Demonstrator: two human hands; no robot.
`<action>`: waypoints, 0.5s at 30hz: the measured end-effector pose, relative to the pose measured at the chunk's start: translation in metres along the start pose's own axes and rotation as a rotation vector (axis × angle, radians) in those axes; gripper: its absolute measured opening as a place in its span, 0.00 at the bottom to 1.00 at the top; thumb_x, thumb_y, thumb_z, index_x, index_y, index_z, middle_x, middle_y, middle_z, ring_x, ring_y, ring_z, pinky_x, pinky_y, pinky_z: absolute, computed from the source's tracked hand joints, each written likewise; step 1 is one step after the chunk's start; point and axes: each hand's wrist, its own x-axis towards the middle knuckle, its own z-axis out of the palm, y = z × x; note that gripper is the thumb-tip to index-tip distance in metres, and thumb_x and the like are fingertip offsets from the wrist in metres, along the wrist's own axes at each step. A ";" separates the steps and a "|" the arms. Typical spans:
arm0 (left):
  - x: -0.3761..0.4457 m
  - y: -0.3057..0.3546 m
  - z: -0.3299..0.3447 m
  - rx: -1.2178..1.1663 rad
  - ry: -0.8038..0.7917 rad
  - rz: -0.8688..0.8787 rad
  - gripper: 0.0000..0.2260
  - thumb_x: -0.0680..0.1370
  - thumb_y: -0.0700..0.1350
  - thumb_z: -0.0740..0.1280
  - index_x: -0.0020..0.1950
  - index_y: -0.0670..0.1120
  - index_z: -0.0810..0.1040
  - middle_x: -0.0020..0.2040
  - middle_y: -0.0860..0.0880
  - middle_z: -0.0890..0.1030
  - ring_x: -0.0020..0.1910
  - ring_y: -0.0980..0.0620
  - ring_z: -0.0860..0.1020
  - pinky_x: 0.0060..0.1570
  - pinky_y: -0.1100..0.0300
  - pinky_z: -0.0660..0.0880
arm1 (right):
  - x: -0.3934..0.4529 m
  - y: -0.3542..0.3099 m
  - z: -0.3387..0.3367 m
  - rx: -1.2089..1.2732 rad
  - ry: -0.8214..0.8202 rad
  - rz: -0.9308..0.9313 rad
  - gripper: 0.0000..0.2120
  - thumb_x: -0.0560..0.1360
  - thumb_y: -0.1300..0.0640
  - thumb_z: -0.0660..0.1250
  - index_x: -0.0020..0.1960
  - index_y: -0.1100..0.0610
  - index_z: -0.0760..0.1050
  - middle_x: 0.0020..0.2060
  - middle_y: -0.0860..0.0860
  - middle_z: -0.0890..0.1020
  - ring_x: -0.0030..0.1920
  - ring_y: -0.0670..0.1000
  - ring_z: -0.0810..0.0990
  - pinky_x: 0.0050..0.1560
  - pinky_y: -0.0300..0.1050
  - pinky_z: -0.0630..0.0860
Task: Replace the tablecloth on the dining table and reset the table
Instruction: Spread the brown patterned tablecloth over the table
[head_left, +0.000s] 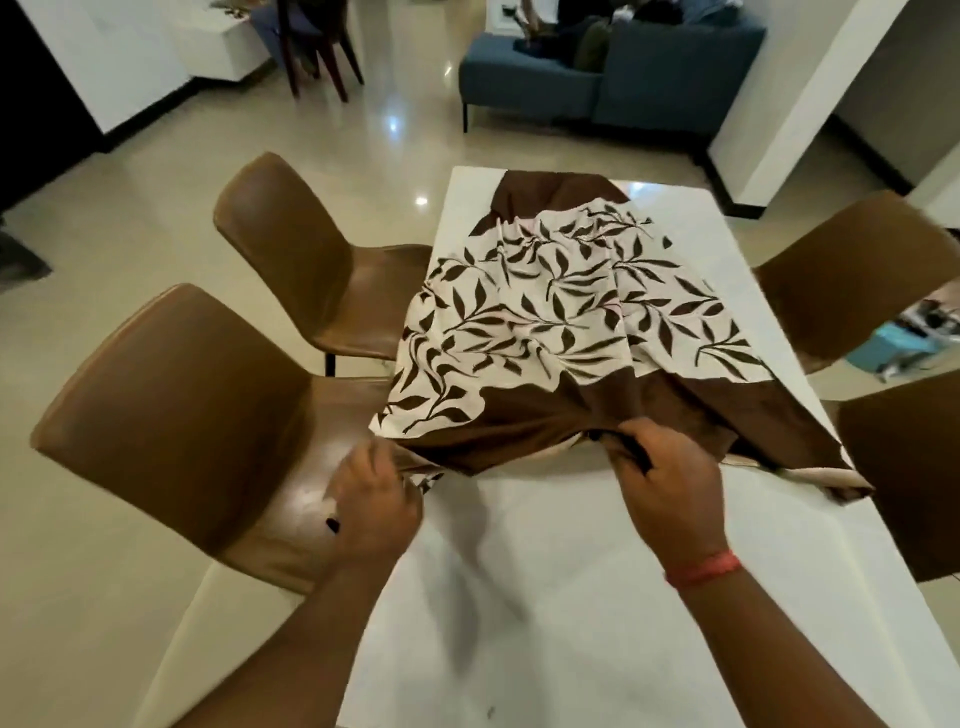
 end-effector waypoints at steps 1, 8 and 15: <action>0.001 0.021 0.000 -0.069 0.002 0.194 0.27 0.69 0.53 0.69 0.64 0.42 0.71 0.62 0.40 0.72 0.59 0.40 0.72 0.60 0.45 0.72 | -0.008 0.000 -0.001 -0.030 -0.017 0.000 0.06 0.73 0.54 0.66 0.42 0.55 0.80 0.34 0.49 0.80 0.35 0.52 0.77 0.34 0.45 0.73; 0.004 0.139 -0.026 -0.271 -0.159 0.537 0.10 0.73 0.47 0.64 0.54 0.52 0.78 0.47 0.54 0.82 0.46 0.50 0.80 0.42 0.56 0.76 | -0.021 0.016 -0.009 -0.034 -0.217 0.047 0.05 0.73 0.55 0.65 0.40 0.53 0.79 0.34 0.47 0.80 0.37 0.50 0.77 0.35 0.46 0.76; 0.007 0.120 -0.028 -0.078 -0.253 0.346 0.14 0.76 0.48 0.62 0.61 0.55 0.75 0.49 0.51 0.84 0.48 0.47 0.82 0.45 0.54 0.78 | 0.015 0.108 -0.088 -0.149 0.042 0.322 0.13 0.72 0.70 0.62 0.47 0.55 0.79 0.39 0.53 0.81 0.41 0.57 0.78 0.44 0.51 0.78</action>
